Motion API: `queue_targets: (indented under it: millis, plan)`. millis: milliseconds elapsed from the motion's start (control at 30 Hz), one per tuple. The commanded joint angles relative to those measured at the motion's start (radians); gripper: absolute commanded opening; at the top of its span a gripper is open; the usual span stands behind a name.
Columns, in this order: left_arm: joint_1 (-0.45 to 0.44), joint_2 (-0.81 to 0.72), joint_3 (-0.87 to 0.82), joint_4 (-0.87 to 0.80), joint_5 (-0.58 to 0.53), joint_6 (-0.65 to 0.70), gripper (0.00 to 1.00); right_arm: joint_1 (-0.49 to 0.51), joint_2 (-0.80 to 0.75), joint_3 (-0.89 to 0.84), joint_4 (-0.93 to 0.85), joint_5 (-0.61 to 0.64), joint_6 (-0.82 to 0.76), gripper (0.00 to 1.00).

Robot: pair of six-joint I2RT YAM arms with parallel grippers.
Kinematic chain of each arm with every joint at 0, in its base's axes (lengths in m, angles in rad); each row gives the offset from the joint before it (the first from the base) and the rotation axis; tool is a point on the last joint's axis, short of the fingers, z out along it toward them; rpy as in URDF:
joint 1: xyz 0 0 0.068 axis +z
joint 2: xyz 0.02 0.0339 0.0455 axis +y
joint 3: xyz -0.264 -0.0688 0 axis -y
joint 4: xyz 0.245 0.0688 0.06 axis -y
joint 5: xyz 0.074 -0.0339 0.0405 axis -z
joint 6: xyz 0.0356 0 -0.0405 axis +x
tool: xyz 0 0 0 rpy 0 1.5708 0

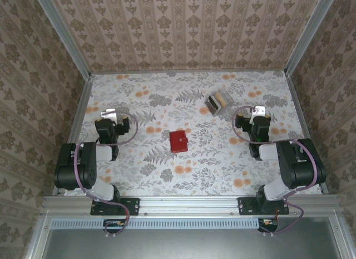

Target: Put the credit cards into the card holder

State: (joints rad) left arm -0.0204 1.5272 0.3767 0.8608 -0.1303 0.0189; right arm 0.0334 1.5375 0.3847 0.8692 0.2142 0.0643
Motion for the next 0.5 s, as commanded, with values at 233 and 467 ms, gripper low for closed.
queue_targets:
  millis: [233,467]
  plan:
    - [-0.014,0.007,0.018,0.012,-0.013,0.006,1.0,0.019,-0.008,0.0,0.031,0.042,-0.003,1.0]
    - [-0.015,0.007,0.018,0.012,-0.014,0.006,1.0,0.019,-0.006,0.002,0.027,0.042,-0.004,1.0]
